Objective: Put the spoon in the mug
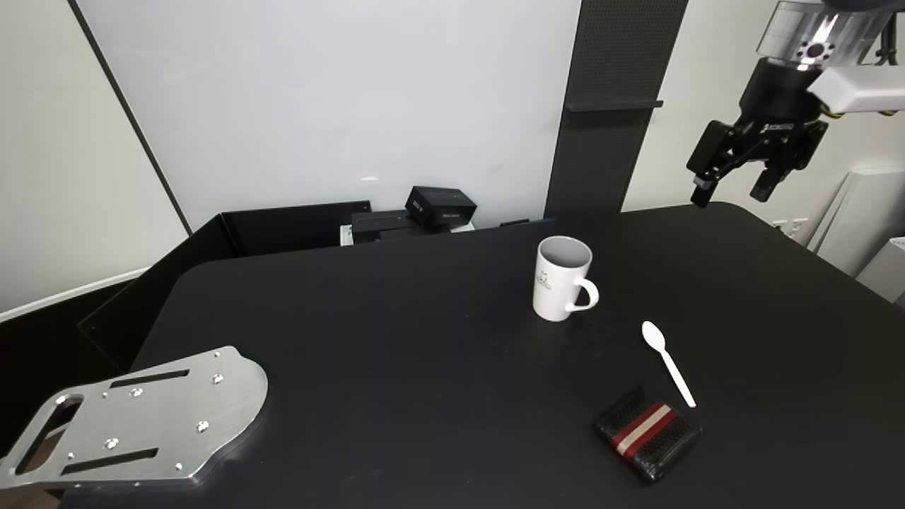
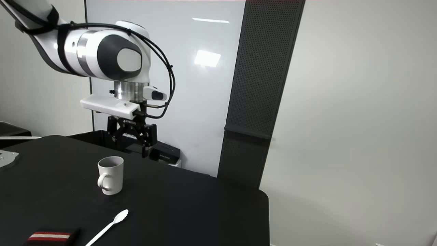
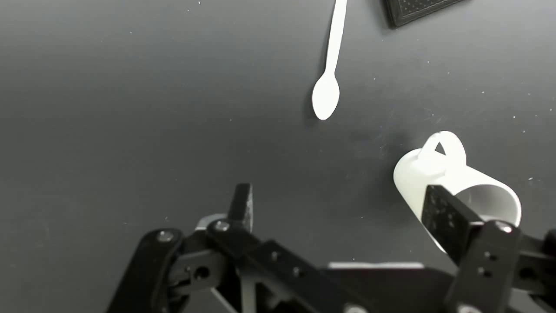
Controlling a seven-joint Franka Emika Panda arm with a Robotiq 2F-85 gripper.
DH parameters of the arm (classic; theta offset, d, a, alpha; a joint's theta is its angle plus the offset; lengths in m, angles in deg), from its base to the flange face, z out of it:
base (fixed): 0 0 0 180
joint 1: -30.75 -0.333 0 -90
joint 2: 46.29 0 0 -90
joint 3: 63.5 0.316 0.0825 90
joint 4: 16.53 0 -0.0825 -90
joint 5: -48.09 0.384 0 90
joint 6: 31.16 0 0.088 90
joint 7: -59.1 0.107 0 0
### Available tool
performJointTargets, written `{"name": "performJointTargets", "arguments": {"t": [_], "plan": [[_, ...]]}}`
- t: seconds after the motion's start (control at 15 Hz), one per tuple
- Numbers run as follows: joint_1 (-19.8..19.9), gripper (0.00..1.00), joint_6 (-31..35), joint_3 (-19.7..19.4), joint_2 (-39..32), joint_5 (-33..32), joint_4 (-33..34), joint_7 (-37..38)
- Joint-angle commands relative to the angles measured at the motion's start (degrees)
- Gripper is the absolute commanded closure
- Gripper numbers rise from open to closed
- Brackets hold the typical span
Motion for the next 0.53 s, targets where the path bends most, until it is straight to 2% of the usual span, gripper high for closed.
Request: {"name": "performJointTargets", "arguments": {"t": [0.0, 0.47], "plan": [[-1.11, 0.0, 0.17, 0.74, -3.43, -1.34, 2.14, 3.16], [-1.55, 0.0, 5.35, 1.05, -3.69, 0.9, -2.58, 5.48]]}}
